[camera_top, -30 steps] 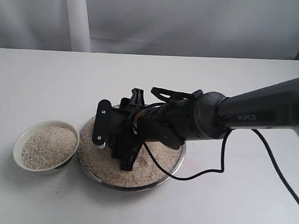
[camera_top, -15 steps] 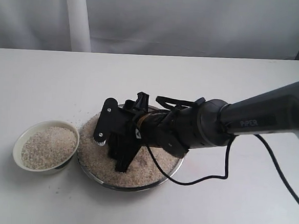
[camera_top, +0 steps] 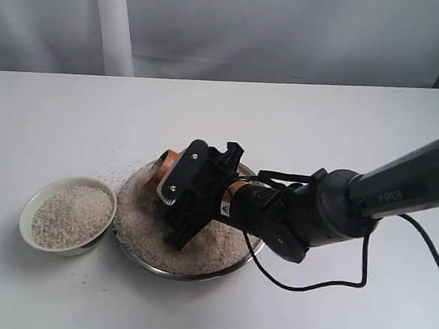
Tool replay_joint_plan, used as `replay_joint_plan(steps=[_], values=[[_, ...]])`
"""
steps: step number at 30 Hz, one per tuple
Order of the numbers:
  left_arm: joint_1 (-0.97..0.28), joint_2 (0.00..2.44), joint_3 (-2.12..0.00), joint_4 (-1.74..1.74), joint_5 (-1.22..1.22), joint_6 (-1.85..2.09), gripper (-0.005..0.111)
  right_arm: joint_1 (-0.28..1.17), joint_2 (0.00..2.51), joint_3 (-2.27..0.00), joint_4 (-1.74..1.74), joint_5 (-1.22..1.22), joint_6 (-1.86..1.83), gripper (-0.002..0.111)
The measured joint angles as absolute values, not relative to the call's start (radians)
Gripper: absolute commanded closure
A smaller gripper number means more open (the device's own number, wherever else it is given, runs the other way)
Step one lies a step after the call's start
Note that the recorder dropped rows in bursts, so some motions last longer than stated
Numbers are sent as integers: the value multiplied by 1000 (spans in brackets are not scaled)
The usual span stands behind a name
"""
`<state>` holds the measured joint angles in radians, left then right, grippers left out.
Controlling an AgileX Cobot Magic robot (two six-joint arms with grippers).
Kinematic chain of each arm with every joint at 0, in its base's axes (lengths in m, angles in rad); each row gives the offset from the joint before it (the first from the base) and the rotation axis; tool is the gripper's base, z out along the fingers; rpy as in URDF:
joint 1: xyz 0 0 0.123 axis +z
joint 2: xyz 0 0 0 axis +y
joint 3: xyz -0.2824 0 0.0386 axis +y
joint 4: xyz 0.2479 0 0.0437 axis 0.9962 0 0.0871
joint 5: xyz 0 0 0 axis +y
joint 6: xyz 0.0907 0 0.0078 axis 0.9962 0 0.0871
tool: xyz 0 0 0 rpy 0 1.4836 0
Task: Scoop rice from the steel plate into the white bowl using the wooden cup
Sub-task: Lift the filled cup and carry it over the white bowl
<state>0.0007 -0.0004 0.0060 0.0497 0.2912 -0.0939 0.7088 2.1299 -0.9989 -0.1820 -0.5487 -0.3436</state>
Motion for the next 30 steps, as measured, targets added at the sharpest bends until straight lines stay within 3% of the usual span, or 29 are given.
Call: replay_joint_plan(steps=[14,30], values=[[1,0,6,50,291,-94,107,705,2117,-980,-178,-823,-130,108],[1,0,6,50,291,-94,107,705,2088,-978,-250,-812,-124,108]])
